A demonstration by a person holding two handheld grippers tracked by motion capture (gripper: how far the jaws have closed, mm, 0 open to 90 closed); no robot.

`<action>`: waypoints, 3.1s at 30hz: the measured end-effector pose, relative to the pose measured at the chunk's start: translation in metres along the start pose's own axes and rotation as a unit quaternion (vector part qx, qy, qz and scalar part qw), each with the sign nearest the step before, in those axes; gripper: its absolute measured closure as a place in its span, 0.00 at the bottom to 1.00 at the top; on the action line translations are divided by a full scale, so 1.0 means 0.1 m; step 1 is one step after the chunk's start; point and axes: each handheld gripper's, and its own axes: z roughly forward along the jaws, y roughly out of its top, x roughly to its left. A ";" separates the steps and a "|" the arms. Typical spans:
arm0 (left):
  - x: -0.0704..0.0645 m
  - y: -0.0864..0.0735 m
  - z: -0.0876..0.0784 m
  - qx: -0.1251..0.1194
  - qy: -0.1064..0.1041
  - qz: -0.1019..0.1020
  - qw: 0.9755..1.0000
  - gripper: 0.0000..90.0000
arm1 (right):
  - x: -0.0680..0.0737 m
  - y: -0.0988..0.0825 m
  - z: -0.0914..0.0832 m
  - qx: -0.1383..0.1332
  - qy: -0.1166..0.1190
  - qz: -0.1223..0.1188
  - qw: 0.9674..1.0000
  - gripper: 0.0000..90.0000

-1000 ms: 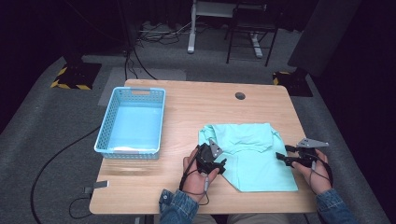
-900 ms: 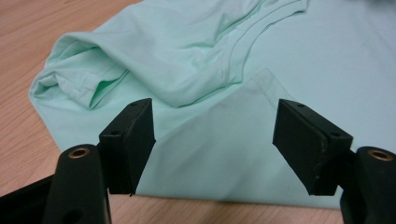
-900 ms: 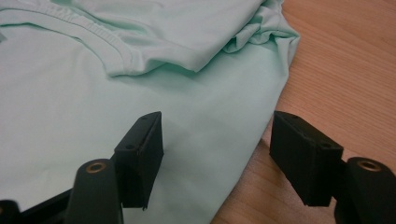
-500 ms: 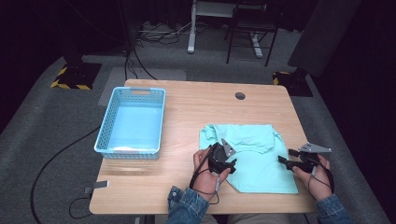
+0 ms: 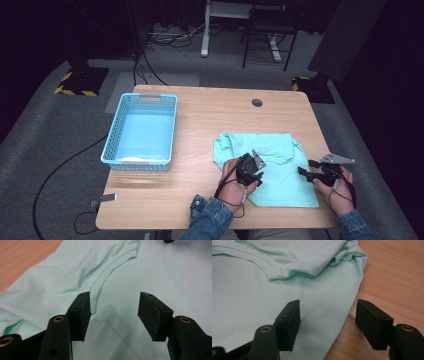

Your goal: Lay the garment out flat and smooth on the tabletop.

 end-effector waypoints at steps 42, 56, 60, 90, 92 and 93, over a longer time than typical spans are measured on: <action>-0.06 -0.68 -0.82 0.020 0.035 -0.029 0.999 0.96 | -0.14 0.21 0.23 -0.001 0.030 -0.035 0.999 0.40; 0.13 -0.78 -1.09 -0.036 0.048 -0.072 0.996 0.59 | -0.15 0.20 0.22 -0.003 0.040 -0.033 0.999 0.39; 0.31 -0.69 -0.86 -0.025 0.054 -0.083 0.995 0.57 | -0.14 0.22 0.14 -0.014 0.040 -0.032 0.999 0.41; 0.67 -0.31 -0.07 0.024 0.009 -0.106 0.994 0.48 | 0.05 0.31 0.23 0.015 0.069 -0.054 0.996 0.49; 0.69 -0.28 0.00 0.028 0.005 -0.107 0.994 0.50 | 0.04 0.32 0.26 0.020 0.072 -0.055 0.996 0.57; 0.70 -0.27 0.03 0.029 0.003 -0.106 0.994 0.53 | 0.03 0.32 0.28 0.020 0.072 -0.061 0.995 0.62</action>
